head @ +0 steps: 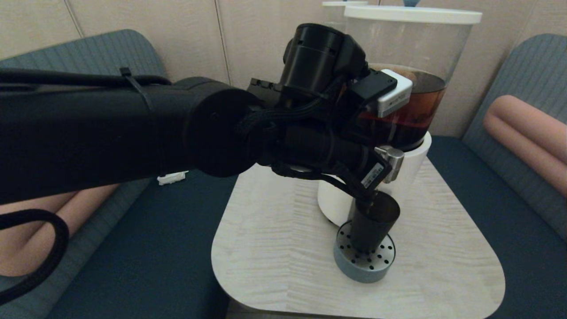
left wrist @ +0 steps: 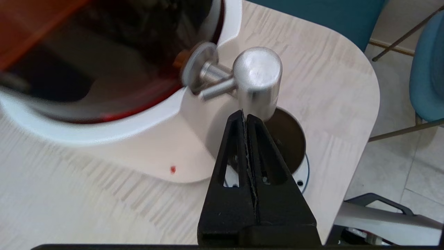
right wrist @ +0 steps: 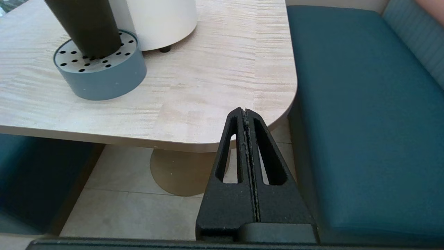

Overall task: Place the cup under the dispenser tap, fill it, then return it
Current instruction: Turn off the faucet

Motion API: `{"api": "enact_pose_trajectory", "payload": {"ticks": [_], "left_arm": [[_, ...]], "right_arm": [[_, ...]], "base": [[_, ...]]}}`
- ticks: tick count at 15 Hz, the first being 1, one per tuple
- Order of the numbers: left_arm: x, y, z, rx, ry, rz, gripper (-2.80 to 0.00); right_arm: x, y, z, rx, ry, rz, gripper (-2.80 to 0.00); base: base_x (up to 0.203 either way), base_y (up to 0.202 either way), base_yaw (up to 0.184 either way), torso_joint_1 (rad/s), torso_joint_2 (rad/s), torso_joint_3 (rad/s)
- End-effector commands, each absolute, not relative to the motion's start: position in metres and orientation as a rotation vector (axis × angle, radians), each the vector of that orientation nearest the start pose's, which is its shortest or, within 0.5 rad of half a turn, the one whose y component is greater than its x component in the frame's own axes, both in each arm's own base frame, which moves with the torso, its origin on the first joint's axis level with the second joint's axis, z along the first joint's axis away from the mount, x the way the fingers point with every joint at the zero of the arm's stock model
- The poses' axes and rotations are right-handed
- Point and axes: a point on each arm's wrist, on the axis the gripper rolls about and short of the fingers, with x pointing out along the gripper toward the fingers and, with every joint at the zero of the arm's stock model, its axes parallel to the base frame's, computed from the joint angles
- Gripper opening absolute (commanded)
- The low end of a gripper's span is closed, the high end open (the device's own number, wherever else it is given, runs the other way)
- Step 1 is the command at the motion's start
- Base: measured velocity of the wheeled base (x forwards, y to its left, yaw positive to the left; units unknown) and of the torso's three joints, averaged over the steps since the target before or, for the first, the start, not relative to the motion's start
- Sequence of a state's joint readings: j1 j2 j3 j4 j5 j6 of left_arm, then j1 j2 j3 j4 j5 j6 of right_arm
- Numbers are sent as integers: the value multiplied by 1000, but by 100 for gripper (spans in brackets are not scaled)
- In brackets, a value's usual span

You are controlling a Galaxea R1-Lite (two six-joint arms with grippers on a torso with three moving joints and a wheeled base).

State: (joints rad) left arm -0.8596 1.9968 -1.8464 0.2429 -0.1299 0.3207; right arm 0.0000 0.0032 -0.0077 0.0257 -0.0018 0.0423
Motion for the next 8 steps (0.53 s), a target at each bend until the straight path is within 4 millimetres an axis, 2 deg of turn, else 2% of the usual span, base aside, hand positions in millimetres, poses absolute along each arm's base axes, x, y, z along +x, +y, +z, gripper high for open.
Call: {"api": "enact_pose_trajectory", "payload": {"ticks": [1, 8], "left_arm": [[254, -299, 288, 438, 221, -1030, -280], [256, -300, 289, 439, 216, -1019, -280]], "right_arm": [[-23, 0, 75, 43, 23, -2, -280], [-23, 0, 75, 43, 23, -2, -280]], "base": [[0, 0, 0, 0, 0, 0], [0, 0, 0, 0, 0, 0]]}}
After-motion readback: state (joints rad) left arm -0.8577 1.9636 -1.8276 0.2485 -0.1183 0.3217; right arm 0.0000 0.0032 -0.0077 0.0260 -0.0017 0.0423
